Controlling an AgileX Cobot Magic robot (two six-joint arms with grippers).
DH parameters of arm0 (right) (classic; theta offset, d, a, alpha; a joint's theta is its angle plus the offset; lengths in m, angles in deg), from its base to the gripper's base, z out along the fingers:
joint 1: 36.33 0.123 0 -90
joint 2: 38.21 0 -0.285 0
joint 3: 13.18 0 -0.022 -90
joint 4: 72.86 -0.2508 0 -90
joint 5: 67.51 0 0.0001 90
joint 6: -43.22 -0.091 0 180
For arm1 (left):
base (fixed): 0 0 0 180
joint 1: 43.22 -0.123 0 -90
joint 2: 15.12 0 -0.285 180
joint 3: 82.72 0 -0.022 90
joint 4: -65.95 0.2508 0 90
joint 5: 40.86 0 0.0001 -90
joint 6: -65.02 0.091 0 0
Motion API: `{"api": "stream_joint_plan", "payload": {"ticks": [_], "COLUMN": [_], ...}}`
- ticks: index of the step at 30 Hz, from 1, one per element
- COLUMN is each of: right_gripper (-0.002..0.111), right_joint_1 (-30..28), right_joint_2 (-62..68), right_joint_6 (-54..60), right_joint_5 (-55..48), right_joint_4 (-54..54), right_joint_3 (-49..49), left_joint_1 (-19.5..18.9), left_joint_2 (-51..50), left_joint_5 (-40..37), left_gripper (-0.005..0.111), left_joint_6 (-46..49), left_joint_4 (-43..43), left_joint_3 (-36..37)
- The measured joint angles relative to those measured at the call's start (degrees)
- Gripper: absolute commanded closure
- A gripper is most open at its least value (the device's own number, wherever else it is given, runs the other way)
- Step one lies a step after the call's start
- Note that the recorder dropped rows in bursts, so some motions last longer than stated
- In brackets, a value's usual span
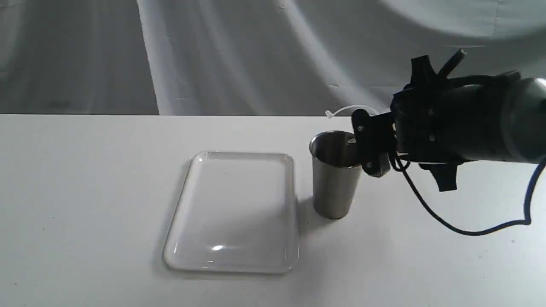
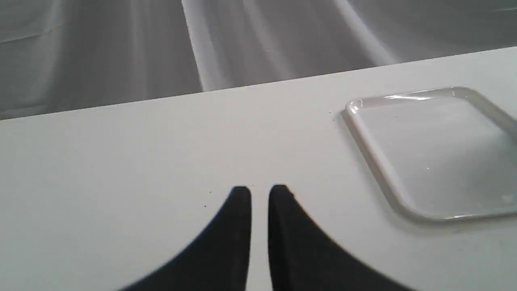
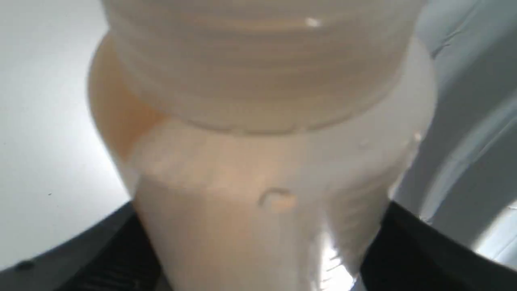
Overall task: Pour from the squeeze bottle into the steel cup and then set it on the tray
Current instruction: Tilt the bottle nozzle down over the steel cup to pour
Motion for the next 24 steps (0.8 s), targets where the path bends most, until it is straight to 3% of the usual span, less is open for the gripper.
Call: {"api": "stream_joint_plan", "payload": {"ticks": [11,24], "right_gripper": [0.059,0.059], "right_joint_1": [0.13,0.38], "right_joint_2": [0.80,0.80], "right_joint_6": [0.41,10.23], "right_joint_5": [-1.89,-4.80], "right_joint_4": [4.09,6.58], "right_joint_3": [-3.89,-4.15], "left_joint_1": [0.00,0.00], "left_joint_2": [0.00,0.00], "left_joint_5": [0.00,0.00], "left_gripper": [0.098,0.098], "left_joint_6": [0.00,0.00], "left_joint_4": [0.00,0.00], "left_joint_3": [0.00,0.00]}}
